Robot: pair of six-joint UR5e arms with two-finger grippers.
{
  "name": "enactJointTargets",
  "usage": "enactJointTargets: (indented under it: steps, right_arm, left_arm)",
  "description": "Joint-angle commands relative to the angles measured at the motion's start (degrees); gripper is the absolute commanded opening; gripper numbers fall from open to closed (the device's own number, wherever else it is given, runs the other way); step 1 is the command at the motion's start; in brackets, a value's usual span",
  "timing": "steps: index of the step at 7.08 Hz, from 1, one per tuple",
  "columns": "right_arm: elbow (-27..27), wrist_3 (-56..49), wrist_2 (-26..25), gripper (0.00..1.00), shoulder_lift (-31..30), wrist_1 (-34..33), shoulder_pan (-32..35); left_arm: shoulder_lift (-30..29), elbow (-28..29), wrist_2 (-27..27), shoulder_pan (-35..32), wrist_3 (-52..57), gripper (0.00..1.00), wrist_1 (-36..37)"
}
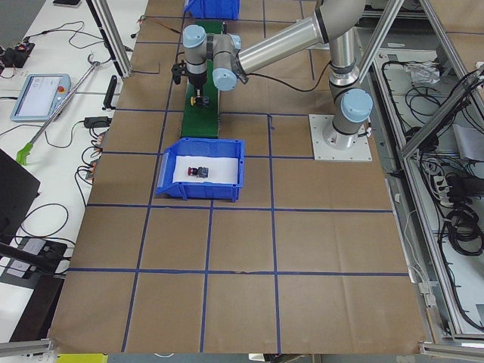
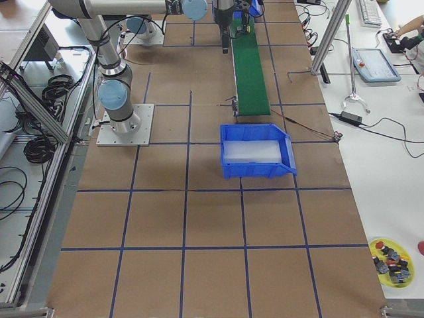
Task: Transport two buttons from left to right
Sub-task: 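Carry the yellow button to the conveyor and release it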
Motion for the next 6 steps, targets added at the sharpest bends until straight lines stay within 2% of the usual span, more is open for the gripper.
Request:
enactJointTargets:
  steps: [1,3,4,6]
  right_arm:
    - [-0.1,0.1,0.0,1.0,-0.1,0.0,0.0]
    - [0.0,0.1,0.0,1.0,-0.1,0.2,0.0]
    - [-0.1,0.0,0.0,1.0,0.0,-0.4,0.0]
    - [0.0,0.1,0.2,1.0,0.0,-0.5,0.0]
  left_arm:
    - [0.8,1.7,0.0,0.1,0.0,0.99,-1.1]
    - [4.2,3.7,-0.1,0.6,0.0,0.99,-6.9]
    - [7.2,6.4,-0.1,0.6,0.6,0.99,-14.6]
    - [11.9,9.1,-0.2,0.5,0.6,0.99,-22.6]
